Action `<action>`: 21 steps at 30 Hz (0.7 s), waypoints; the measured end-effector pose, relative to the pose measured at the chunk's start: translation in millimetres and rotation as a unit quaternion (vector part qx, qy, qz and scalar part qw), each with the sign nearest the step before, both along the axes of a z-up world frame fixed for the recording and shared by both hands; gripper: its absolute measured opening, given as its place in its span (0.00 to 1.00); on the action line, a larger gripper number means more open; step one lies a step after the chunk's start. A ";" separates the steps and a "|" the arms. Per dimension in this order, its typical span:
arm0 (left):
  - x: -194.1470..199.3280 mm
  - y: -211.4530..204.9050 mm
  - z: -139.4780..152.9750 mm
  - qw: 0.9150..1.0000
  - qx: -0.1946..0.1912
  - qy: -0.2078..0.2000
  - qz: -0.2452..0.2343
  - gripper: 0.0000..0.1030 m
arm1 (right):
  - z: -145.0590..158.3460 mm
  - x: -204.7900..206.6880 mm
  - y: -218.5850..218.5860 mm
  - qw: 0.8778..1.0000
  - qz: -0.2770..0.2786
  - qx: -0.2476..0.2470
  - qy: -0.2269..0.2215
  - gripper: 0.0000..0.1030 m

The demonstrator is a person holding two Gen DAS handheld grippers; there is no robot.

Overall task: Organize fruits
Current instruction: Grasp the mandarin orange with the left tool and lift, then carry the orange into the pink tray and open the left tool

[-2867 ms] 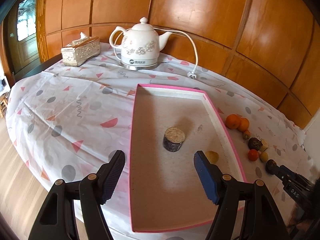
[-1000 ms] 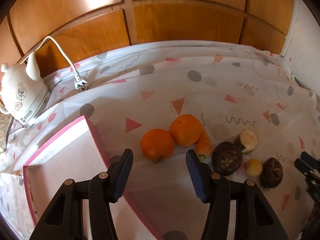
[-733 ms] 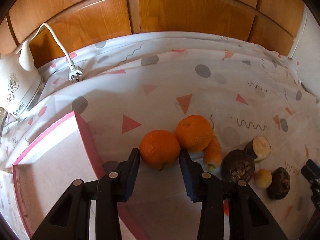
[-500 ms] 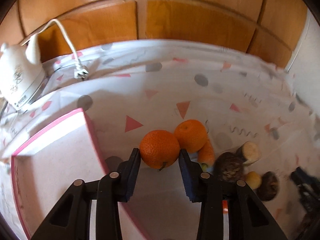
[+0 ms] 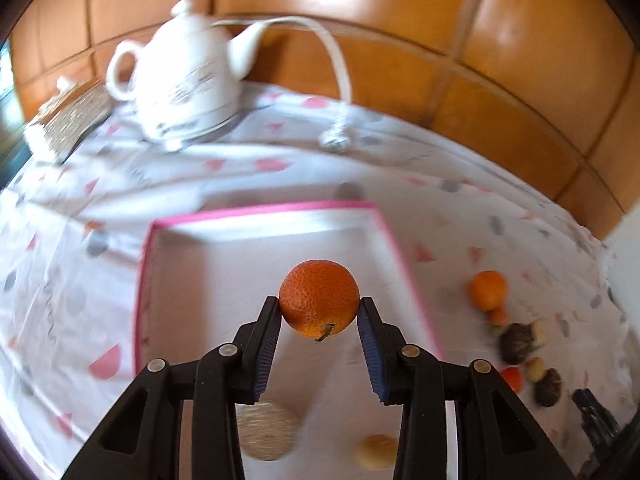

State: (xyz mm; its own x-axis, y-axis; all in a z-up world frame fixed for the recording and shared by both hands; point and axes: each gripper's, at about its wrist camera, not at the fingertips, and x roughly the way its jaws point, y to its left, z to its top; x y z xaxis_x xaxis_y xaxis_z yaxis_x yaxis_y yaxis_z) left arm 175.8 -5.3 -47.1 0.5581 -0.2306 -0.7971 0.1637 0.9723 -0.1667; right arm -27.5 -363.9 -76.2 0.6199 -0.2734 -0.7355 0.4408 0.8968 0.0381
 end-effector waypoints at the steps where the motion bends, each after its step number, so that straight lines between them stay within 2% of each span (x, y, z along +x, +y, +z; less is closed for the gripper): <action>1: -0.3 5.1 -4.5 1.000 0.002 0.004 0.008 0.38 | -0.2 -0.2 0.2 1.000 0.000 -0.001 0.001 0.37; 8: 2.0 21.0 -26.5 0.999 0.007 0.023 0.037 0.39 | -1.2 0.0 0.2 1.000 0.001 -0.004 0.005 0.38; 14: -1.9 24.5 -26.6 0.999 0.010 0.021 0.041 0.40 | -1.8 -0.1 0.5 1.000 0.001 -0.009 0.008 0.39; 16: -6.1 26.7 -21.9 0.999 0.008 0.012 0.047 0.53 | -2.2 0.2 0.9 1.000 0.004 -0.009 0.007 0.41; 19: -16.3 30.4 -10.2 0.999 0.006 -0.006 0.054 0.59 | -2.6 0.9 2.4 1.000 0.009 -0.013 0.008 0.46; 21: -28.2 31.1 -0.5 0.998 0.008 -0.022 0.056 0.63 | -3.3 1.4 4.1 1.000 0.013 -0.014 0.007 0.52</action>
State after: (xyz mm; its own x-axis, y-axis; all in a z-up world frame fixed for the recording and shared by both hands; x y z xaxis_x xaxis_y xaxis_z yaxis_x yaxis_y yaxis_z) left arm 147.6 25.7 -47.6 0.6145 -0.1516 -0.7742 0.0599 0.9875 -0.1458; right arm -26.1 -359.8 -79.4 0.6170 -0.2778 -0.7364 0.4178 0.9085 0.0074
